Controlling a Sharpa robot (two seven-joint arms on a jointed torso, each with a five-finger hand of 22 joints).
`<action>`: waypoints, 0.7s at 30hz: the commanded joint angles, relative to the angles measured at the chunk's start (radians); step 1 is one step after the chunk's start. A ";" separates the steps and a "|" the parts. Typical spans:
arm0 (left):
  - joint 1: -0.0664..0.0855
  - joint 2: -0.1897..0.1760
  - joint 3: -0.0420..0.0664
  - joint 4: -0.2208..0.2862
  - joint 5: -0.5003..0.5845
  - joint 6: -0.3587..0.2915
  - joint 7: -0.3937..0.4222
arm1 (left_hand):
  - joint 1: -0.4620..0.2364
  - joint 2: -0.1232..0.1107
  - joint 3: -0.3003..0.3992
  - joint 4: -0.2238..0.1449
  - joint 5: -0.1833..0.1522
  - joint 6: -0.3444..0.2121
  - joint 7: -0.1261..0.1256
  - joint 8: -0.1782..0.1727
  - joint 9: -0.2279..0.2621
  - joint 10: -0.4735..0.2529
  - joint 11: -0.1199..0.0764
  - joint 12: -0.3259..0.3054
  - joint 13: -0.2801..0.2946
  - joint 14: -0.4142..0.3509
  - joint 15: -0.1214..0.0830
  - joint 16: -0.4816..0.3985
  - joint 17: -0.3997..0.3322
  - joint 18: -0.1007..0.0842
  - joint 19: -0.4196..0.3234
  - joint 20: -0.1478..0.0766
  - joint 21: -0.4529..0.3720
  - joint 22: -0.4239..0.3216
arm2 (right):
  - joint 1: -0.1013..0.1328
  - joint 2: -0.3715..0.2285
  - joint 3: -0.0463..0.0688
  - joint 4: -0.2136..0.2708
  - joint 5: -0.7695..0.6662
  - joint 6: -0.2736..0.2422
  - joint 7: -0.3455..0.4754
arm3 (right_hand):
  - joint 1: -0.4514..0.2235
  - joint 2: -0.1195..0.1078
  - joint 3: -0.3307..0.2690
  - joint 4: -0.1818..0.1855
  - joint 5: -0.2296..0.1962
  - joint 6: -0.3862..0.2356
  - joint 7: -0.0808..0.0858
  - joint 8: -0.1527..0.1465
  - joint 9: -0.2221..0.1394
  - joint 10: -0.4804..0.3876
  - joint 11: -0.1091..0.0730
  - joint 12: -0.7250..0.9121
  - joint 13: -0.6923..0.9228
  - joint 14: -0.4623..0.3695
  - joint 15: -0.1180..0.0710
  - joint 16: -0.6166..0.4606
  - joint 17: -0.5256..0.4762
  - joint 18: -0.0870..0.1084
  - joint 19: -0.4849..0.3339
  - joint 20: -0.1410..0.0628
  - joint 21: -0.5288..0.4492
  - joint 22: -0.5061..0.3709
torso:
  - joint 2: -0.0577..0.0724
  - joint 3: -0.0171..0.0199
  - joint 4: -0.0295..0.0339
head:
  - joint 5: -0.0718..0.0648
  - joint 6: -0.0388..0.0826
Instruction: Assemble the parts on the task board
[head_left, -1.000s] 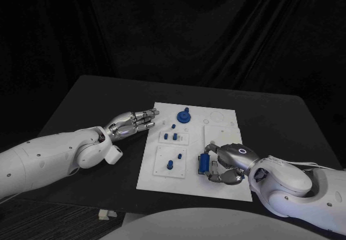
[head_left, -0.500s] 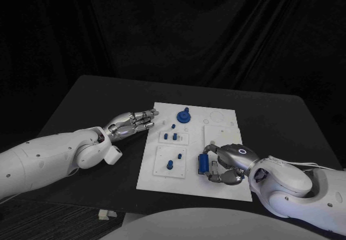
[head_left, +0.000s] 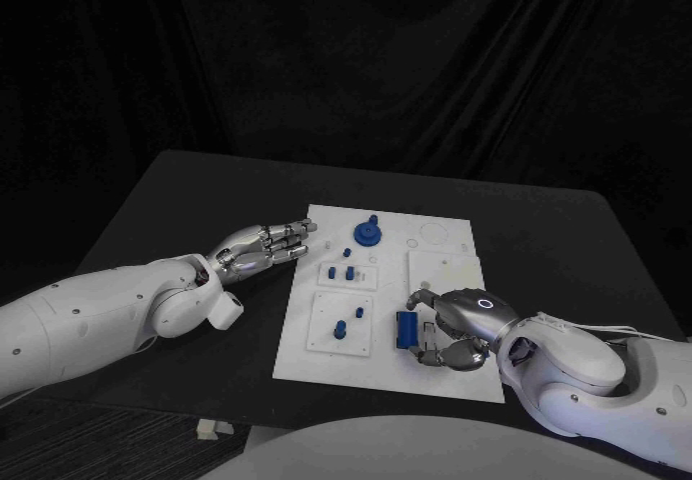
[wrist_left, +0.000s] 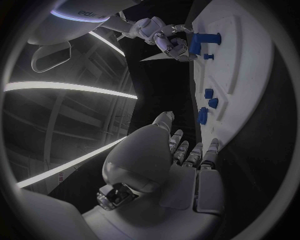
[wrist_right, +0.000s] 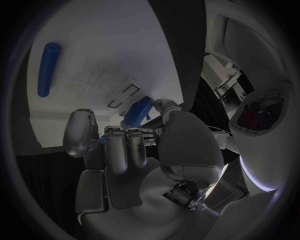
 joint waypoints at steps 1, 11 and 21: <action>-0.002 0.001 0.001 0.001 0.006 0.014 0.008 | -0.003 0.008 0.007 0.001 -0.007 0.001 0.004 0.001 0.001 0.000 0.008 0.002 0.001 0.000 0.010 0.000 0.000 -0.019 0.005 -0.001 0.005 0.001 | -0.003 -0.003 0.000 0.005 -0.007 0.009 -0.028 | 0.001 0.007 -0.007 0.000 -0.004 0.006 0.015 -0.003 -0.002 0.106 0.007 0.003 0.263 0.089 0.008 -0.006 0.204 0.011 -0.004 0.006 -0.004 0.155 | 0.000 0.0004 0.0010 | -0.001 0.000; -0.004 0.000 0.001 0.001 0.006 0.014 0.007 | -0.003 0.008 0.007 0.001 -0.007 0.001 0.004 0.001 0.001 0.000 0.008 0.002 0.001 0.000 0.010 0.000 0.000 -0.019 0.005 -0.001 0.005 0.001 | -0.003 -0.007 0.000 0.007 -0.007 -0.038 -0.010 | 0.031 -0.004 -0.061 0.002 -0.159 -0.097 -0.002 -0.177 -0.123 0.106 -0.008 0.003 0.263 0.078 -0.004 -0.026 0.160 0.017 -0.012 -0.002 -0.033 0.147 | 0.000 -0.0003 -0.0011 | 0.002 0.000; -0.005 -0.001 0.001 0.002 0.006 0.014 0.007 | -0.005 0.008 0.008 0.001 -0.008 0.001 0.005 0.001 0.001 0.000 0.008 0.002 0.001 0.000 0.011 0.000 0.000 -0.019 0.006 -0.001 0.005 0.002 | -0.004 -0.012 0.000 0.009 -0.007 -0.103 0.023 | 0.186 -0.041 -0.091 0.002 -0.375 -0.026 0.009 0.012 -0.101 0.106 -0.001 0.003 0.263 0.079 -0.001 -0.027 0.159 0.016 -0.009 -0.003 -0.038 0.148 | 0.001 0.0005 0.0008 | 0.000 0.000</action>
